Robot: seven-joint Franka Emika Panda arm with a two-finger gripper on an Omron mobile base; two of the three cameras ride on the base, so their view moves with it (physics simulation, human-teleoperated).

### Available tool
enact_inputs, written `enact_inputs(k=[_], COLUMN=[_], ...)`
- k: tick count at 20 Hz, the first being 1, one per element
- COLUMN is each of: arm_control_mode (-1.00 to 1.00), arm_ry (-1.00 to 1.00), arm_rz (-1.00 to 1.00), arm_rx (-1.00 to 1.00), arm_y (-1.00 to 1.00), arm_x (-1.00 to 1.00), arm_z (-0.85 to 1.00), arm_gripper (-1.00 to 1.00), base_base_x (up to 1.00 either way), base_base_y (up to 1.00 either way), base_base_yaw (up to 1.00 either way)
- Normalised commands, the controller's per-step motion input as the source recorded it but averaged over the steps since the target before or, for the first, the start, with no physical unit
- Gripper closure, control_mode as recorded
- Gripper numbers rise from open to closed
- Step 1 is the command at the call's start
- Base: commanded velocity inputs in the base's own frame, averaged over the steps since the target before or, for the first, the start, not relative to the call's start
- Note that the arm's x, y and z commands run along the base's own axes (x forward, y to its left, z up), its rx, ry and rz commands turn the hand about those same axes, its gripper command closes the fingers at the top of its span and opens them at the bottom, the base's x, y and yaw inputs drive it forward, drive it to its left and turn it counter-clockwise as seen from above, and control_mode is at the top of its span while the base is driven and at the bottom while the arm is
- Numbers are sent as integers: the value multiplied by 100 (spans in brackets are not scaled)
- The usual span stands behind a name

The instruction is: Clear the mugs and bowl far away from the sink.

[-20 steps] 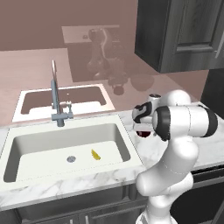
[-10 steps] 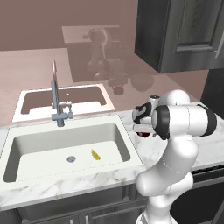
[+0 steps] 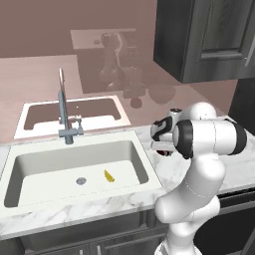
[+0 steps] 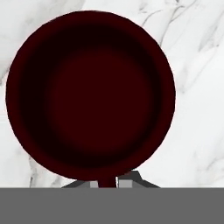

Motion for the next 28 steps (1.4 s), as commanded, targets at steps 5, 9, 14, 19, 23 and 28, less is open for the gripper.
enact_inputs(k=[5,9,14,19,23,28], arm_control_mode=[-100,-100,-100,-100,-100,-100], arm_ry=[0,0,-3,-6,-3,-1], arm_rz=[0,0,0,0,3,4], arm_rx=[0,0,0,0,0,0], arm_y=[0,0,0,0,0,0], arm_x=[13,6,-53,-100,-87,-87], arm_z=[0,0,21,60,59,61], arm_gripper=[100,100,100,100,100,100], base_base_x=[0,0,0,0,0,0], base_base_y=[0,0,0,0,0,0], base_base_yaw=[0,0,0,0,0,0])
